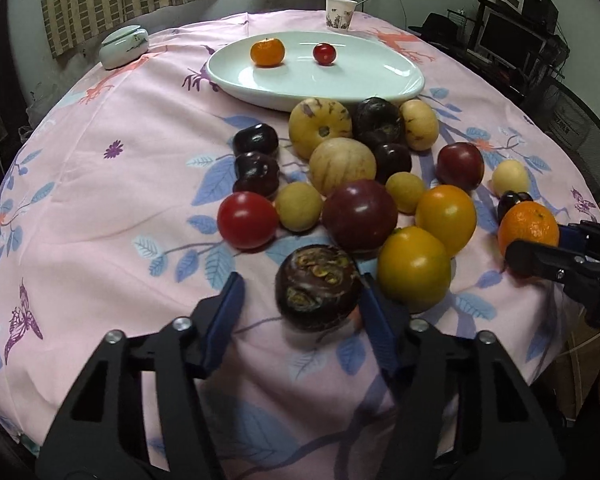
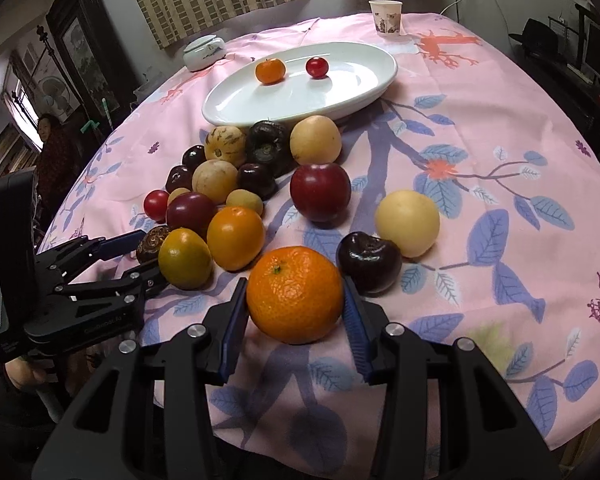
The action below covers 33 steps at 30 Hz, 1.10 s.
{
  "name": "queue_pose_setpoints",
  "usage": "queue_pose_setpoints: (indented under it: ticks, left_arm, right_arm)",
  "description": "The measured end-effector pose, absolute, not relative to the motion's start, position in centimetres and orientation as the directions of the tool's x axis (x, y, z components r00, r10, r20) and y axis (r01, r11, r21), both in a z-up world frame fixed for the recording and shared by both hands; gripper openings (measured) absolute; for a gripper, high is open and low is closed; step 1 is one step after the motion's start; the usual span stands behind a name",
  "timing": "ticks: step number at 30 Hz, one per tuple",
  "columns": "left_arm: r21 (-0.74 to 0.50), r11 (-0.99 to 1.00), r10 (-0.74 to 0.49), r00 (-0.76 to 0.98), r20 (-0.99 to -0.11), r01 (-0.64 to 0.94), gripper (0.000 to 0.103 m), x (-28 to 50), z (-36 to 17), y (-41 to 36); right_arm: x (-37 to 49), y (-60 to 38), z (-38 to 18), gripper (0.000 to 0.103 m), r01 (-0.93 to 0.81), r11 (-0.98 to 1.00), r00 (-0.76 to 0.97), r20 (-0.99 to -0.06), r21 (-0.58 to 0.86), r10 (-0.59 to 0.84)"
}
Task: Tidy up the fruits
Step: 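Grasp the dark passion fruit with the left tool while the right tool grasps an orange, then place both fruits on the white plate and open both tools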
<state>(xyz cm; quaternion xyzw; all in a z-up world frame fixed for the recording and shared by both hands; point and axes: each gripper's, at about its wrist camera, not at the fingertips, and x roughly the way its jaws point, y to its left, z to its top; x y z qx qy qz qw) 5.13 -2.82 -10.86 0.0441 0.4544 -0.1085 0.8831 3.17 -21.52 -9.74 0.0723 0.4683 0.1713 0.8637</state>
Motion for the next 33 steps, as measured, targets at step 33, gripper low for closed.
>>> queue_pose_setpoints:
  ticks: [33]
  left_arm:
    - [-0.110,0.977,-0.201,0.627,-0.752,0.181,0.042,16.8,-2.1,-0.7]
  right_arm:
    - [11.5,-18.7,-4.9,0.046,-0.321,0.902,0.508,-0.751,0.289,0.422]
